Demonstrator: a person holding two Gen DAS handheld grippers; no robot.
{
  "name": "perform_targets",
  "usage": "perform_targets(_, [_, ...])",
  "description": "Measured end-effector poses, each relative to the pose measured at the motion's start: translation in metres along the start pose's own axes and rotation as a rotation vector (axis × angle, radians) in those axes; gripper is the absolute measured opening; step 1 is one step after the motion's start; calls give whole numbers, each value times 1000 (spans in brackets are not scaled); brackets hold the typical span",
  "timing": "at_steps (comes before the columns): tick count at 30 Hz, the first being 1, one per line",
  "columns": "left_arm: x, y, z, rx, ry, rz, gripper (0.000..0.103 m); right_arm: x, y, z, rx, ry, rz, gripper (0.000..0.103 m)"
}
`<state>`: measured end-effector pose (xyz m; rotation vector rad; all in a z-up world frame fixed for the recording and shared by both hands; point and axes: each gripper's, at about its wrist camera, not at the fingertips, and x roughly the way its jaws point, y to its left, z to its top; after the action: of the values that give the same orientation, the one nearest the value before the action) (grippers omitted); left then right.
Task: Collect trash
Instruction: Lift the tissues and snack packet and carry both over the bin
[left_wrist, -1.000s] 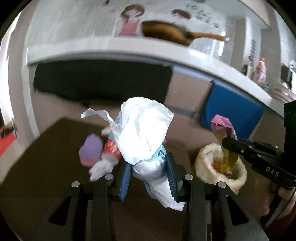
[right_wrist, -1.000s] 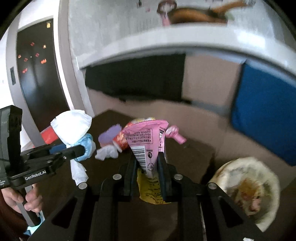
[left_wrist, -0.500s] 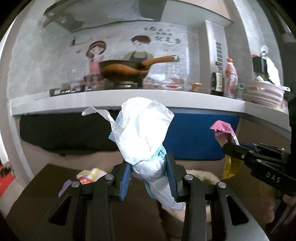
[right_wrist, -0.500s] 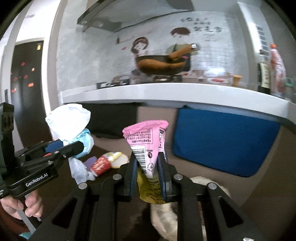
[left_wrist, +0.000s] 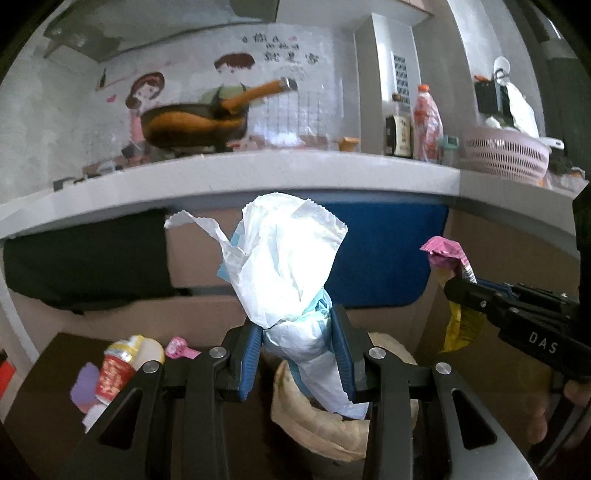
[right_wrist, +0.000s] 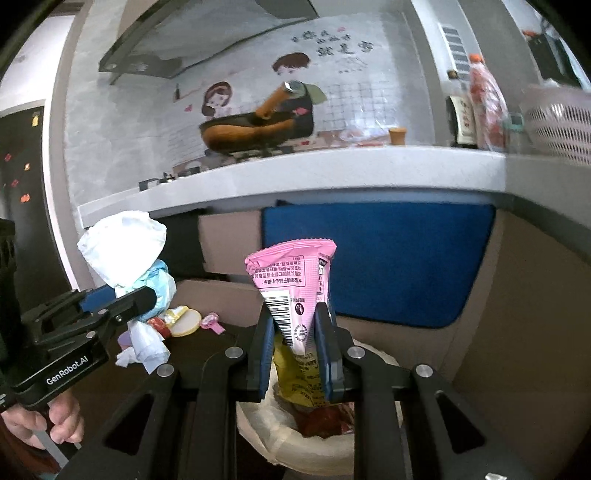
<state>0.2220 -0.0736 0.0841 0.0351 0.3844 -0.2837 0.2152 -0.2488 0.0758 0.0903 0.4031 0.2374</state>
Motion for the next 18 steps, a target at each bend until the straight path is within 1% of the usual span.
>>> perform_targets(3, [18, -3, -6, -10, 36, -24, 37, 11, -16, -9, 33, 25, -1, 19])
perform_targets(7, [52, -3, -21, -46, 110, -91, 37, 27, -29, -21, 68, 56, -2, 19])
perform_targets(13, [105, -1, -50, -99, 249, -141, 37, 66, -48, -45, 129, 135, -1, 19])
perform_targets(18, [143, -3, -71, -119, 328, -170, 37, 103, -66, -68, 191, 210, 9, 19])
